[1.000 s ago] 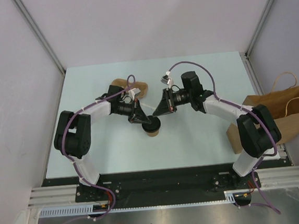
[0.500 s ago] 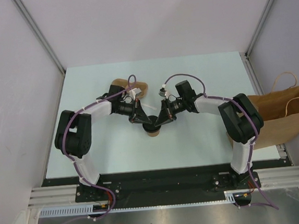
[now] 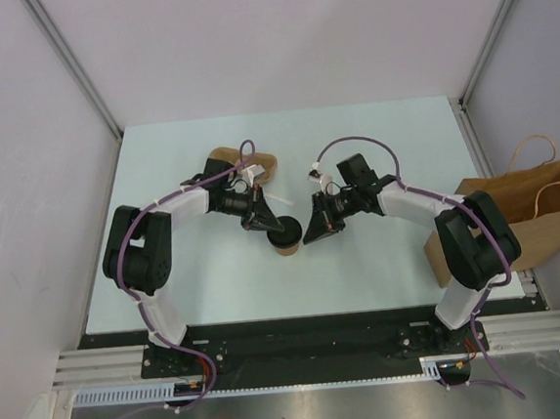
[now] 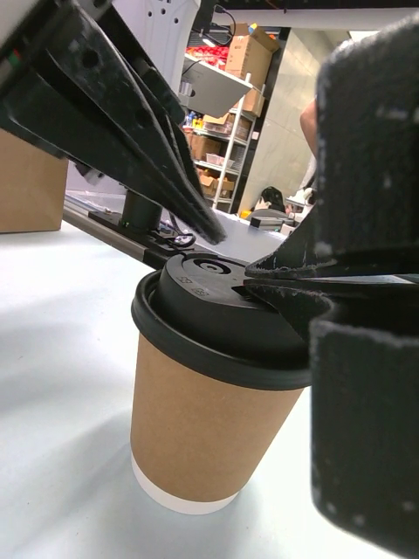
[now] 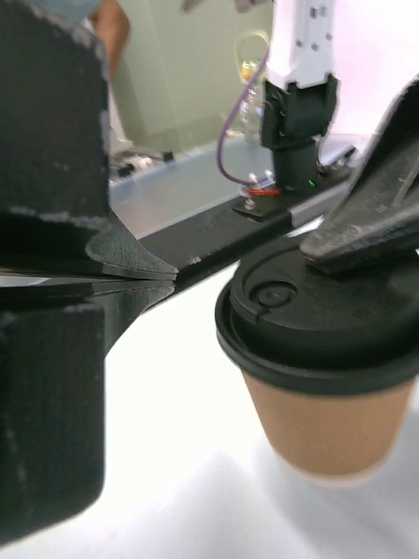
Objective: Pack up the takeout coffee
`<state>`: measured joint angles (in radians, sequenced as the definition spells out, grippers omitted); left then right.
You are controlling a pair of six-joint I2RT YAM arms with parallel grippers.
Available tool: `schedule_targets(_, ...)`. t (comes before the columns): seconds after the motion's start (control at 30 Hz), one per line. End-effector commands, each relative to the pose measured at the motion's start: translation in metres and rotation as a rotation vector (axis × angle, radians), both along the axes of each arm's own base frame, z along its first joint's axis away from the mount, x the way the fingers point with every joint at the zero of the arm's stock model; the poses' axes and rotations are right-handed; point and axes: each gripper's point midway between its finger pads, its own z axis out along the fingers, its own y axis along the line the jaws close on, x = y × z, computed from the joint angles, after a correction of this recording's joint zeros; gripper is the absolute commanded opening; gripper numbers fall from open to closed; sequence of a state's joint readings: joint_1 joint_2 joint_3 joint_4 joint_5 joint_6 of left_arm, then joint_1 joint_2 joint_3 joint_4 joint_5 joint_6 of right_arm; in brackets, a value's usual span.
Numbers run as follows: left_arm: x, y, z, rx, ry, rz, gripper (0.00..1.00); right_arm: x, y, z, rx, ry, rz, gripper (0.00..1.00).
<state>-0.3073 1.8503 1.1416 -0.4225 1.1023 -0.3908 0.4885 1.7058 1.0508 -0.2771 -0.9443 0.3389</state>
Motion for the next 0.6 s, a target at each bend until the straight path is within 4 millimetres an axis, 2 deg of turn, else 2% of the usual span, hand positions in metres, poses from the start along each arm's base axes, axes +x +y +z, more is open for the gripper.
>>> schedule_targets(0.0, 0.009, 0.015, -0.055, 0.198, -0.068, 0.037, 0.00, 0.016, -0.011, -0.007, -0.076, -0.027, -0.090, 0.07)
schedule_targets(0.1, 0.009, 0.015, -0.055, 0.198, -0.069, 0.038, 0.00, 0.028, -0.009, -0.011, -0.077, -0.015, -0.139, 0.10)
schedule_targets(0.23, 0.007, 0.015, -0.055, 0.196, -0.067, 0.038, 0.00, 0.031, -0.003, -0.009, -0.048, -0.004, -0.140, 0.10)
schedule_targets(0.37, 0.007, 0.015, -0.055, 0.195, -0.069, 0.040, 0.00, 0.026, 0.002, -0.001, -0.010, 0.002, -0.115, 0.19)
schedule_targets(0.57, 0.007, 0.015, -0.056, 0.195, -0.066, 0.040, 0.00, 0.025, 0.006, 0.000, 0.001, 0.005, -0.110, 0.21)
